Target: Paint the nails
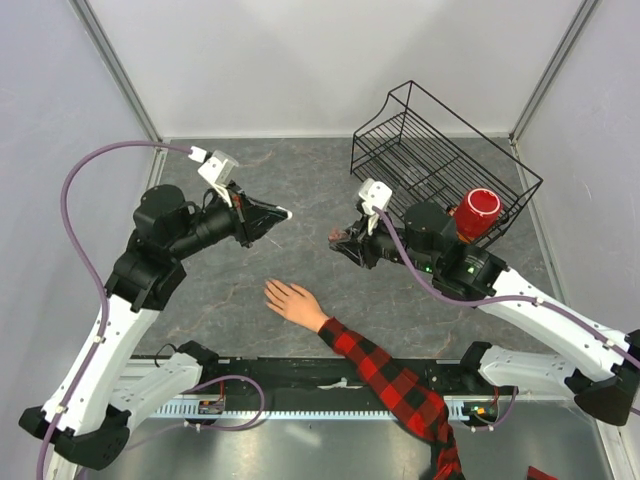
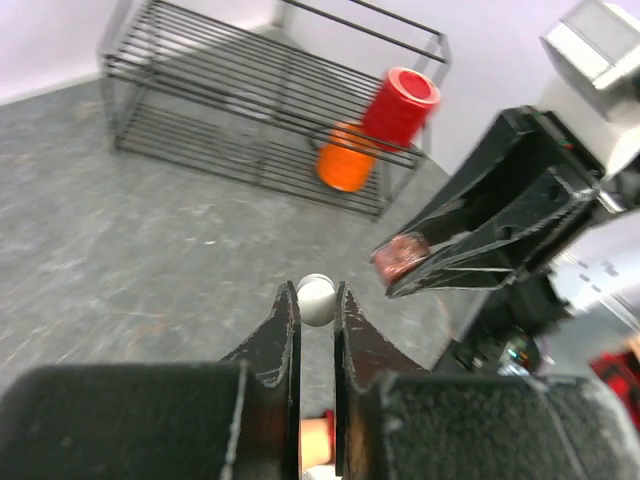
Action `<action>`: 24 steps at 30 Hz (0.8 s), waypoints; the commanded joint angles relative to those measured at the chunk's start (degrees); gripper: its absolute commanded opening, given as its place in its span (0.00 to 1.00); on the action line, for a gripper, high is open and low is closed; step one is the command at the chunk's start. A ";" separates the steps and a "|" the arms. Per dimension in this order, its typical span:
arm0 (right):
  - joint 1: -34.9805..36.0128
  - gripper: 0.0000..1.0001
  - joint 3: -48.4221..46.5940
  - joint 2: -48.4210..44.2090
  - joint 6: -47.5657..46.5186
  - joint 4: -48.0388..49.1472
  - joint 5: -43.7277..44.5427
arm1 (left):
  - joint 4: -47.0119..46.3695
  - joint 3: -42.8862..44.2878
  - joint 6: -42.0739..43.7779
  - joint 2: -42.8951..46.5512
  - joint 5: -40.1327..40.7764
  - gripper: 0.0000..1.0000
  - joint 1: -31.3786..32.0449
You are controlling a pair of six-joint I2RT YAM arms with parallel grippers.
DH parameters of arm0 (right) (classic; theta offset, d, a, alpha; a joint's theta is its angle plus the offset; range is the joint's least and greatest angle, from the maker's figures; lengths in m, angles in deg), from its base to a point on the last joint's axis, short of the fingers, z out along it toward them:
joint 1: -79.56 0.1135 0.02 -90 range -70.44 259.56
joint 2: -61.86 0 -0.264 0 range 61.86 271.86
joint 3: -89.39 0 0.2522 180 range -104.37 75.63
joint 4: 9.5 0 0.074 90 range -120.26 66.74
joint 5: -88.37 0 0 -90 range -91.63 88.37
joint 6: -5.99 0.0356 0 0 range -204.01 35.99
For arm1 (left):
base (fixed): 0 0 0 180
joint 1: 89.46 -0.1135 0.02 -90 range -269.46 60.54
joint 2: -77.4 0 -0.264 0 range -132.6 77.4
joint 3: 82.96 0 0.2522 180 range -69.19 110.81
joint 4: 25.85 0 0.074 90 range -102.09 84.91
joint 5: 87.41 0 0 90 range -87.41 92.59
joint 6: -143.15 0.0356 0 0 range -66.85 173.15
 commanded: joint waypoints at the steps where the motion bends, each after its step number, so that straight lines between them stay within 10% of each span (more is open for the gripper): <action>1: -0.14 0.00 -1.56 -2.57 0.86 -0.26 -6.46 | -1.61 1.69 -0.37 -2.49 -12.43 0.02 -0.16; 24: -0.14 0.00 -1.39 -0.81 0.51 1.06 -10.25 | -8.82 1.25 -10.13 -5.75 -20.54 0.02 0.02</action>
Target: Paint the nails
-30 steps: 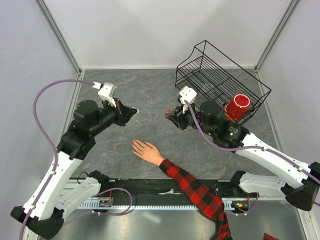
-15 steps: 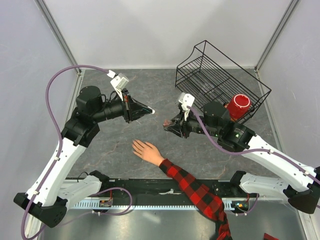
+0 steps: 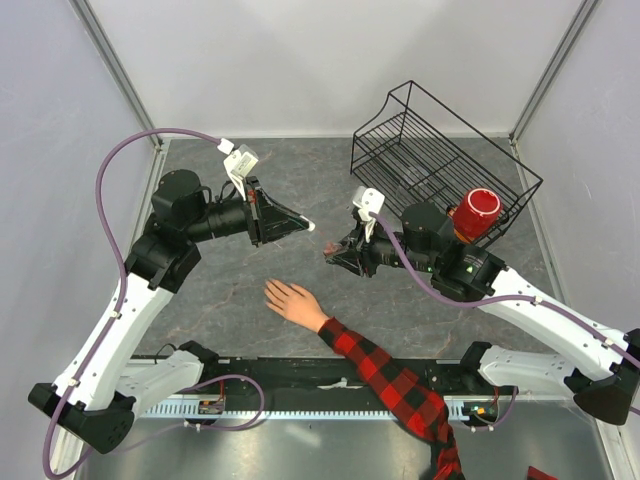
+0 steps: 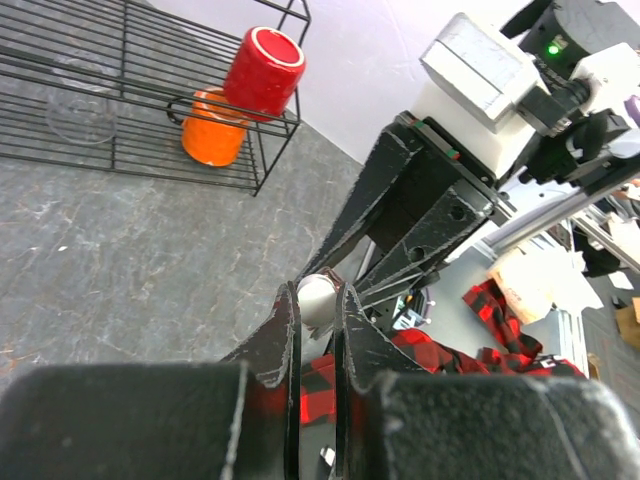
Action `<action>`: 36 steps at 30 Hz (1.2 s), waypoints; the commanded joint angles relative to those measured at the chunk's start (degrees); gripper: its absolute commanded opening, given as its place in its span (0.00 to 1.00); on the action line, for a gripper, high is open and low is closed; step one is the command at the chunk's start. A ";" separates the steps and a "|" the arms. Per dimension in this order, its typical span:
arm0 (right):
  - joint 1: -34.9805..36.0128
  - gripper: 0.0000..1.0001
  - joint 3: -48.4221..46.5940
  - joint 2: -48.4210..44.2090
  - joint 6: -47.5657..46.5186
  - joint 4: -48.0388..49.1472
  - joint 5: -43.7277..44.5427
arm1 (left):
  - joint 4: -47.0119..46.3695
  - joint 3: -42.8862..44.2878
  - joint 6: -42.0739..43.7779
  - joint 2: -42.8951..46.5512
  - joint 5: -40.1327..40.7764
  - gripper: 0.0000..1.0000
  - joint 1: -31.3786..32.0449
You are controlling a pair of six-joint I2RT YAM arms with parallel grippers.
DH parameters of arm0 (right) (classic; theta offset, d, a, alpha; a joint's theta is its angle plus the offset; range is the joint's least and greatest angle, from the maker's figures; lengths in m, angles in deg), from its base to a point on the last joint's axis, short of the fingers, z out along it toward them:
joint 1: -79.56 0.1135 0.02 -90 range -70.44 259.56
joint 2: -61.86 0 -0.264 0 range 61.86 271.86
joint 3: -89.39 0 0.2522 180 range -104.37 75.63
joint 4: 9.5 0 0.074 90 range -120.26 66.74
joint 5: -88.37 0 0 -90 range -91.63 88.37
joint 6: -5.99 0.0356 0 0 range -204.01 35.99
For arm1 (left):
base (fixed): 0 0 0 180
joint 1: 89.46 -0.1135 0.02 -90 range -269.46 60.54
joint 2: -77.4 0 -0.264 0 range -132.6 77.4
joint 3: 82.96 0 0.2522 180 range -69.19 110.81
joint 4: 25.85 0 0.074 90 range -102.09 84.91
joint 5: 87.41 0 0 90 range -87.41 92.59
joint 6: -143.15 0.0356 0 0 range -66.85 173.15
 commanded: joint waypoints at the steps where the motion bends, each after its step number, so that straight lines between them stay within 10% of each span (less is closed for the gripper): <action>1: -0.11 0.00 -1.37 -0.98 0.18 3.38 -1.29 | -2.94 0.66 -2.57 0.04 -2.48 0.02 0.02; 36: -0.11 0.00 -0.93 -0.81 0.09 5.05 -2.34 | -3.21 -1.63 -2.22 -2.33 -5.12 0.02 2.65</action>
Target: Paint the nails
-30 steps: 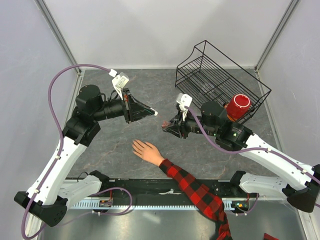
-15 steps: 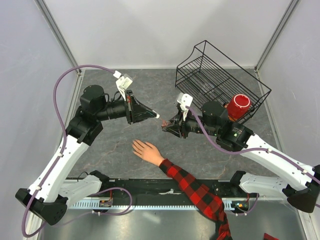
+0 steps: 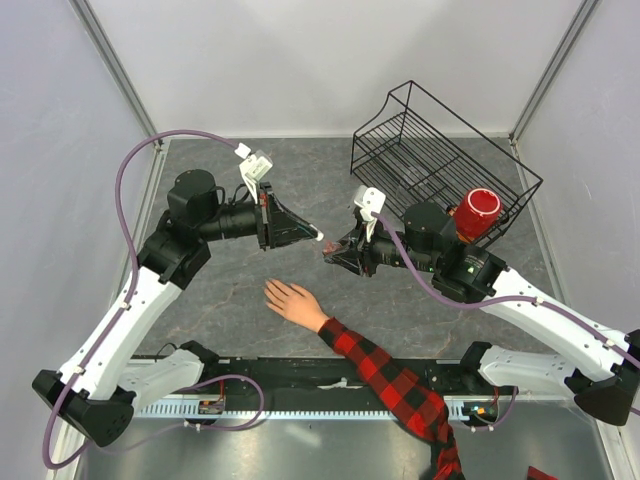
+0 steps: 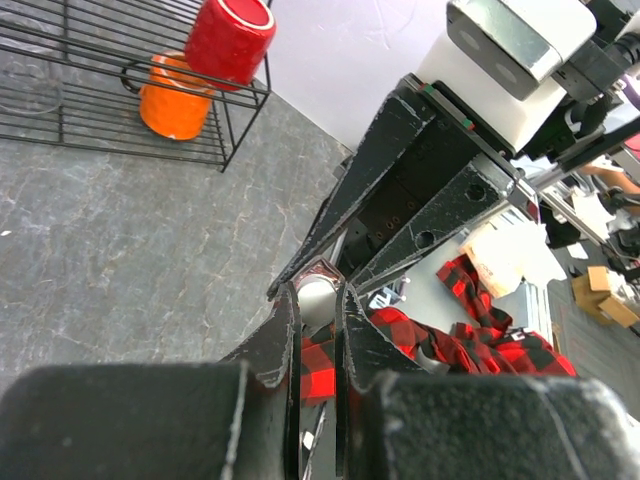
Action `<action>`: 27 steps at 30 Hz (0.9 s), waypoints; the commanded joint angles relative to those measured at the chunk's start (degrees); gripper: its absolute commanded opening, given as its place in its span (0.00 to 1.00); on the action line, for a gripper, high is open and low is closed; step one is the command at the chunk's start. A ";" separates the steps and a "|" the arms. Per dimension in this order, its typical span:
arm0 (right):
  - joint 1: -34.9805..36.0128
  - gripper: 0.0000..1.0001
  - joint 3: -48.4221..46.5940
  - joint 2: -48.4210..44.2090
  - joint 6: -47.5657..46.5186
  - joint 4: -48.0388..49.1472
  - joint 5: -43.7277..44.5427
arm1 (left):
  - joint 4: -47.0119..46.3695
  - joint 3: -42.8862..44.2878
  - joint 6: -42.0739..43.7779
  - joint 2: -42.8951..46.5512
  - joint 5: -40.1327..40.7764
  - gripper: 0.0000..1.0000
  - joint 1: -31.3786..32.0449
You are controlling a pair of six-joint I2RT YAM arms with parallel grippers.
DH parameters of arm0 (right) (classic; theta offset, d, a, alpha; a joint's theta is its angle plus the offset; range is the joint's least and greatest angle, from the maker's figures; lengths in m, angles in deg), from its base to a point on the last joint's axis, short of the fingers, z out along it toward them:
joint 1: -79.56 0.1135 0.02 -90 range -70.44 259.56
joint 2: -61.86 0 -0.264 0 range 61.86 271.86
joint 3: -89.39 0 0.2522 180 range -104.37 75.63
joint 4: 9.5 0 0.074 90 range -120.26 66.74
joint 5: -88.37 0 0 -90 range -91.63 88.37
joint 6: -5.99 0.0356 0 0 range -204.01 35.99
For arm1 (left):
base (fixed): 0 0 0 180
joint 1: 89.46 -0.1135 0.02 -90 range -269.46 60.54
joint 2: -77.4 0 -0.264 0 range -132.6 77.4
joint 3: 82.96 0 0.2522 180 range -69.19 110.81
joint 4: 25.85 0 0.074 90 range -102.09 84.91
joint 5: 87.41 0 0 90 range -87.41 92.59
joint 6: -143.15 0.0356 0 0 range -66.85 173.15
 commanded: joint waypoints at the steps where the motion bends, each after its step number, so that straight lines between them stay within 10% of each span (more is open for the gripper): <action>1: -0.20 0.00 -0.84 -0.61 0.09 3.78 -1.32 | -1.79 0.19 -0.71 -0.77 -2.78 0.02 0.49; 27: -0.11 0.00 -0.14 -2.54 -0.26 5.62 -2.98 | 17.72 9.06 15.89 -10.97 -1.73 0.02 11.30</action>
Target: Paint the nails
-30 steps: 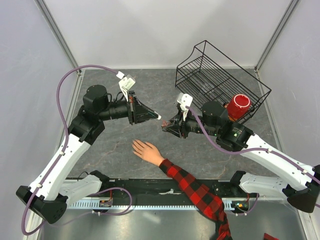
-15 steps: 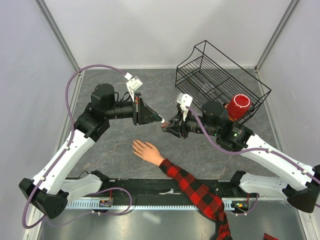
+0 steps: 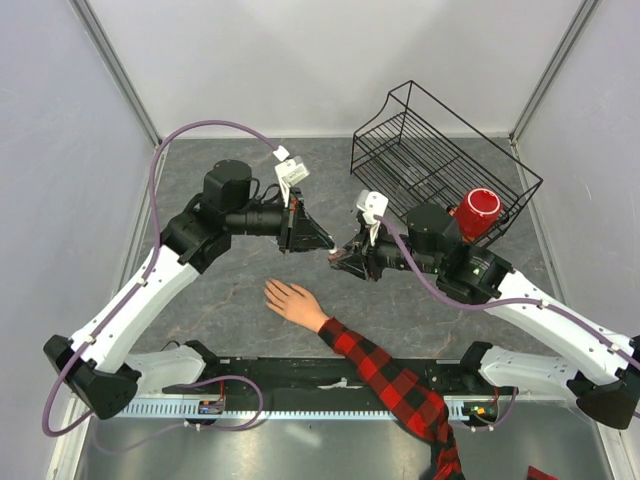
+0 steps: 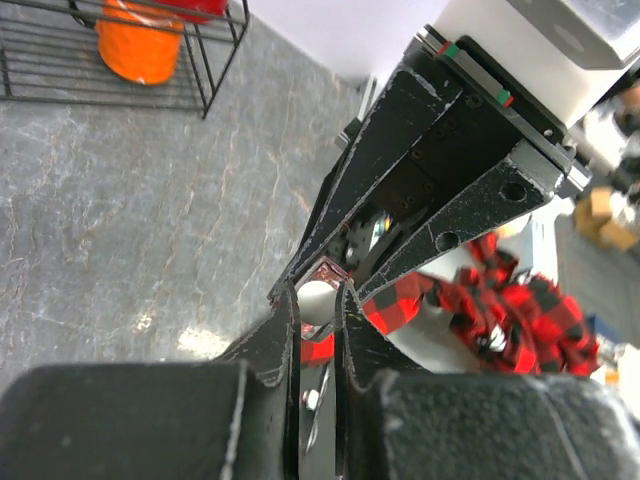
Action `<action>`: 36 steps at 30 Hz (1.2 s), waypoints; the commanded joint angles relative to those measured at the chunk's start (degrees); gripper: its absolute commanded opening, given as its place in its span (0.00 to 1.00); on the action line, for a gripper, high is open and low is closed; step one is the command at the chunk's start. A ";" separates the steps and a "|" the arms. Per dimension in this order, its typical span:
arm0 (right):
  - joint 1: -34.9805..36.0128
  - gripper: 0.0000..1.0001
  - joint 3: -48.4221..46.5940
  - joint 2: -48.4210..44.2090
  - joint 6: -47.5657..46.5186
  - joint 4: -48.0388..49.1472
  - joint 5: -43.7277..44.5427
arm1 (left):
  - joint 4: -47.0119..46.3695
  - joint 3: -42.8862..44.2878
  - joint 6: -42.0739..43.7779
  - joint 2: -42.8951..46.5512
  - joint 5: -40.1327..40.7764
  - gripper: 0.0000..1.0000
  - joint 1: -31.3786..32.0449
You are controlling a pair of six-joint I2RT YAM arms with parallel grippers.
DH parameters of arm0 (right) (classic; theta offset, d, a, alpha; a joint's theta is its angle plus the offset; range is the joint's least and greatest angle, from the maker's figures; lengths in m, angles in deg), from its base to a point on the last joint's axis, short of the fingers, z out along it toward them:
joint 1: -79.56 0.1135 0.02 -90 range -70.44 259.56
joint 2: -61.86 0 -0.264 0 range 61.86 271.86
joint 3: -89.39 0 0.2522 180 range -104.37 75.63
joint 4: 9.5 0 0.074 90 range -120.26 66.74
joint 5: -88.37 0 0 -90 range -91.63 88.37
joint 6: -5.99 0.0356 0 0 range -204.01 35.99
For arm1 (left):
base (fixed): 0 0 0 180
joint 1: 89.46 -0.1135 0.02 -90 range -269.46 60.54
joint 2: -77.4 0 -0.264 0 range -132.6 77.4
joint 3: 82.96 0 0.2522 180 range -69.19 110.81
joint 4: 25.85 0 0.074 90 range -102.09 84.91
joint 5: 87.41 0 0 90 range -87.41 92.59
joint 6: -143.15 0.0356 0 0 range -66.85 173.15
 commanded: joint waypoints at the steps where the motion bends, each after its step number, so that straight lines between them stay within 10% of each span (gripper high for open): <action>1: 0.13 0.00 0.23 -1.71 -0.21 9.39 -1.50 | 8.72 3.23 8.45 -3.26 -2.71 0.02 4.33; 16: 0.13 0.00 3.76 -8.75 4.97 22.22 2.11 | -8.33 -2.49 -1.40 -0.18 -4.46 0.02 4.42; 36: 0.13 0.00 -0.11 -7.52 5.41 22.57 -2.37 | 4.15 5.78 10.02 -5.37 -17.70 0.02 5.03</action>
